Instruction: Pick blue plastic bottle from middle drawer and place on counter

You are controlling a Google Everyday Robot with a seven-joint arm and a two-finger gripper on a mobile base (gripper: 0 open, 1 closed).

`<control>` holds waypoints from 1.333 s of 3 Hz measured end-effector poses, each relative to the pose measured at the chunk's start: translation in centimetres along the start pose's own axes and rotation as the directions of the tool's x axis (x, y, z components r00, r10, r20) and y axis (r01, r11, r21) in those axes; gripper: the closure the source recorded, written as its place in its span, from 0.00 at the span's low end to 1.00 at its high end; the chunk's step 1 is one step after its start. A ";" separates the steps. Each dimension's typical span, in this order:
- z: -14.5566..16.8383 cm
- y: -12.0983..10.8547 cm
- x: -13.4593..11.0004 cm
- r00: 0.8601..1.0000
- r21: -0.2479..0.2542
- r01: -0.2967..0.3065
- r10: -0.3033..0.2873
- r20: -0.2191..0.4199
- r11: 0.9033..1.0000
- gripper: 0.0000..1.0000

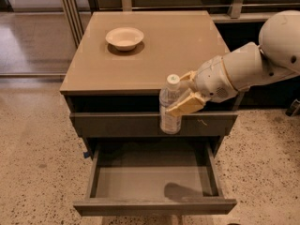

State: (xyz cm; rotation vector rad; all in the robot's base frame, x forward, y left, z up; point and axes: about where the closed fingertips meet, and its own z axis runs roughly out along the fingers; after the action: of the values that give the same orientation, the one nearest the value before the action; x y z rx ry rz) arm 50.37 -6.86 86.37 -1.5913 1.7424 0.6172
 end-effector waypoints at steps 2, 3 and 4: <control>-5.3 -1.6 -5.6 0.998 0.015 -0.055 0.054 0.030 0.998 1.00; -5.3 -2.9 -5.2 0.998 0.051 -0.057 0.055 0.039 0.997 1.00; -4.2 -8.3 -3.9 0.996 0.109 -0.067 0.060 0.065 0.992 1.00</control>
Offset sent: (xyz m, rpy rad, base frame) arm 0.0044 -0.0031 0.0616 0.0283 0.0315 -0.0340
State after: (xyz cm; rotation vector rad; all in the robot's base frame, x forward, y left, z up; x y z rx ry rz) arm 57.85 -8.55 92.88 -1.4309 1.7566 0.5836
